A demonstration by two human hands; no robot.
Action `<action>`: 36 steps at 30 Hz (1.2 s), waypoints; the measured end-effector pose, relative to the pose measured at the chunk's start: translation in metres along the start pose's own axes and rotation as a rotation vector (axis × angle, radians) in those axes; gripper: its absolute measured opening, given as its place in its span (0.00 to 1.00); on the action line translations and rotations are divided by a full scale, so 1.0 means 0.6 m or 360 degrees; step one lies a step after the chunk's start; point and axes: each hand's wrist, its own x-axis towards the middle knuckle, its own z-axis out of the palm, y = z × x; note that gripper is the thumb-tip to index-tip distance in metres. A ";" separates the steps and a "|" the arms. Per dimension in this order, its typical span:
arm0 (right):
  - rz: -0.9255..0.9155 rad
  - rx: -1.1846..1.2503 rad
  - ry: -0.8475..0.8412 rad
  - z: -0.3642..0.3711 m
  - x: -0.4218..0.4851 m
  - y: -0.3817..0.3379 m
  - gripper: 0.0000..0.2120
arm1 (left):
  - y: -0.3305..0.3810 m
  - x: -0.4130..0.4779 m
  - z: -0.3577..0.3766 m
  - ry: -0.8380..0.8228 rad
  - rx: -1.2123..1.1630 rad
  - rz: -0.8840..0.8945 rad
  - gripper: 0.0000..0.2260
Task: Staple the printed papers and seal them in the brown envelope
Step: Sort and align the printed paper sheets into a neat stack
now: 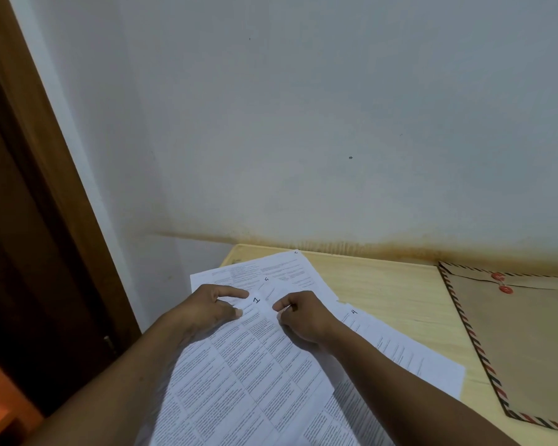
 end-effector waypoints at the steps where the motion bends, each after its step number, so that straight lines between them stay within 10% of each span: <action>1: 0.0021 0.0049 0.0010 0.001 -0.001 0.001 0.09 | -0.001 0.001 0.001 0.0029 -0.0005 0.0015 0.15; 36: -0.0083 -0.0094 0.0215 -0.038 -0.010 -0.012 0.12 | -0.037 0.049 0.014 0.0083 -0.0265 0.0227 0.14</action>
